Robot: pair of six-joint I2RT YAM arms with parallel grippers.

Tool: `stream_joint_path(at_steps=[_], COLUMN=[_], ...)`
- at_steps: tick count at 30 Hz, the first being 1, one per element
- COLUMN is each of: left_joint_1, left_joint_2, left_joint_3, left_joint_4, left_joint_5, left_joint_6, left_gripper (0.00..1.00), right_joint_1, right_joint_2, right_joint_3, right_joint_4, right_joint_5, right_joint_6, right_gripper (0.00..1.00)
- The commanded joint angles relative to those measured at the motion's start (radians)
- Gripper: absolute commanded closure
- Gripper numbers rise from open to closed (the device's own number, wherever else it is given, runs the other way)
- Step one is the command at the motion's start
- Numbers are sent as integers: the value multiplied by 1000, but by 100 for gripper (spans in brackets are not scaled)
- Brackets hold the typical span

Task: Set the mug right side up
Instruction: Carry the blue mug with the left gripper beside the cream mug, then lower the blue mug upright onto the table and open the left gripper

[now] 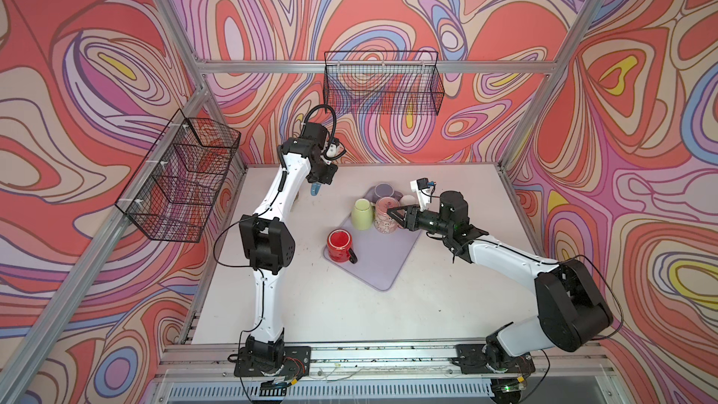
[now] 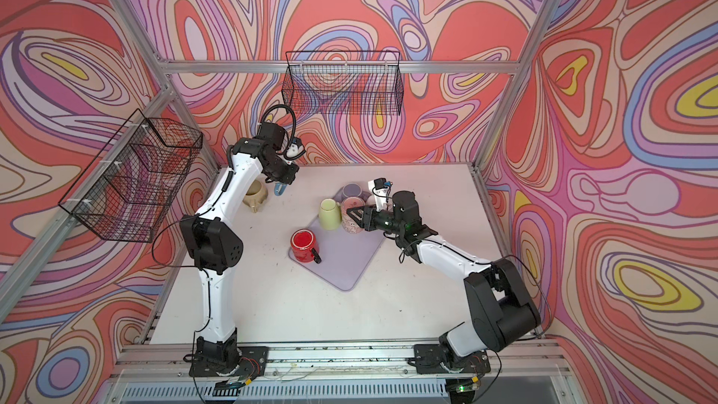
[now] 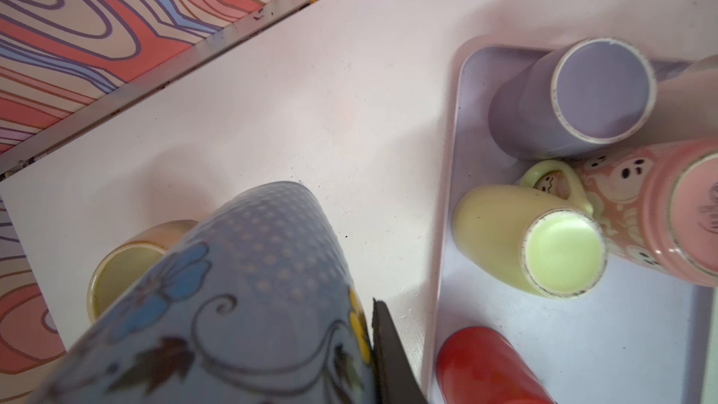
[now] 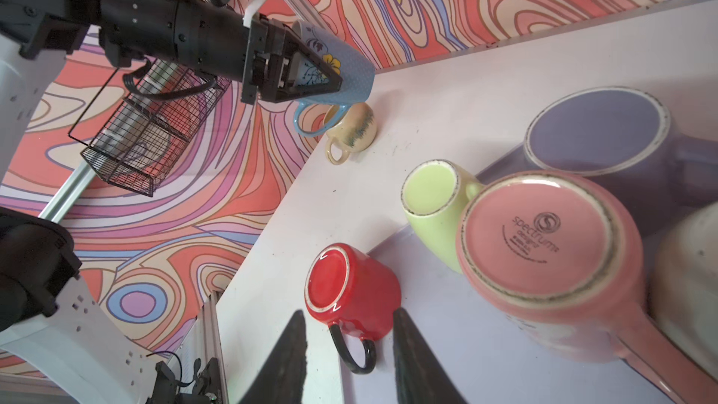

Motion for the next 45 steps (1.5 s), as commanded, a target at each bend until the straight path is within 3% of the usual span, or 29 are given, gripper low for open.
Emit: stream_joint_path(at_steps=[1, 21, 41, 45], left_joint_1=[14, 84, 119, 119], left_joint_2=[46, 214, 291, 293], left_joint_3=[67, 67, 79, 80], left_joint_4=[-53, -13, 0, 0], left_joint_5=[-82, -1, 30, 30], left_joint_6=[48, 40, 24, 22], left_gripper=[100, 100, 100, 90], right_joint_1=[12, 123, 156, 161], right_joint_2=[-32, 21, 54, 62], right_joint_3=[-25, -26, 13, 20], right_joint_4=[-28, 4, -26, -28], right_joint_5=[37, 118, 142, 143], right_joint_6=[-31, -21, -28, -32], right_gripper=[62, 63, 60, 58])
